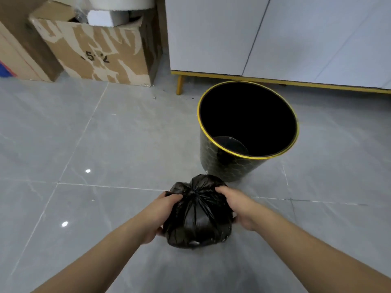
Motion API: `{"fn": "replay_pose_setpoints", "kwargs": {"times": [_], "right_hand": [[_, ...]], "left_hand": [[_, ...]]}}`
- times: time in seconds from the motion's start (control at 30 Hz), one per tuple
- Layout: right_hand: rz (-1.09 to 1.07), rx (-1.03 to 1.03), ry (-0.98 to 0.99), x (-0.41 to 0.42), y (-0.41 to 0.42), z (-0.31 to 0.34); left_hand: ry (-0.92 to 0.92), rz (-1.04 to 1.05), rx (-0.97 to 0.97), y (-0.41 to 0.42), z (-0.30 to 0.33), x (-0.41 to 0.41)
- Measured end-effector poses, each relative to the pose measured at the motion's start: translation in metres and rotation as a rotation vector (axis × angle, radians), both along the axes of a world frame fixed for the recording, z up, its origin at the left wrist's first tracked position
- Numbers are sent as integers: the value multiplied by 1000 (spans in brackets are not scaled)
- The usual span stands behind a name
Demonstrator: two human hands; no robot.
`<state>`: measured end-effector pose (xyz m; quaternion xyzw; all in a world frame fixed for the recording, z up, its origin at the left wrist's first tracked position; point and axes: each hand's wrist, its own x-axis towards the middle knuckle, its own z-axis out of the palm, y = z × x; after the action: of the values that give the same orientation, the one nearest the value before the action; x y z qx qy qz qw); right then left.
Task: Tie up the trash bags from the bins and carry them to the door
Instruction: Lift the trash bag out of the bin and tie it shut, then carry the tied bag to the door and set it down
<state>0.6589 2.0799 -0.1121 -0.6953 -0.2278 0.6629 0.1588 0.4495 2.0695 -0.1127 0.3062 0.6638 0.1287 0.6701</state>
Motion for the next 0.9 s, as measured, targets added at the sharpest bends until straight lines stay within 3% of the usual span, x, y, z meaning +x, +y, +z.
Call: {"fn": "replay_pose_setpoints", "kwargs": {"times": [0.23,0.47,0.67,0.8,0.9], "right_hand": [[-176,-31,-105,100,-20,12],[-519,-59,-98,176,-40,74],[-702,-6,-108,218,-38,266],[-802,84,-79,239,-37,445],[-842,165,-58,248,-44,592]], "left_hand": [[-24,-432,-85,12,26,110],[54,-420,-130,30,92,223],[18,-350,-131,50,269,280],[-1,-288,-73,70,451,305],[21,-319,94,69,593,319]]}}
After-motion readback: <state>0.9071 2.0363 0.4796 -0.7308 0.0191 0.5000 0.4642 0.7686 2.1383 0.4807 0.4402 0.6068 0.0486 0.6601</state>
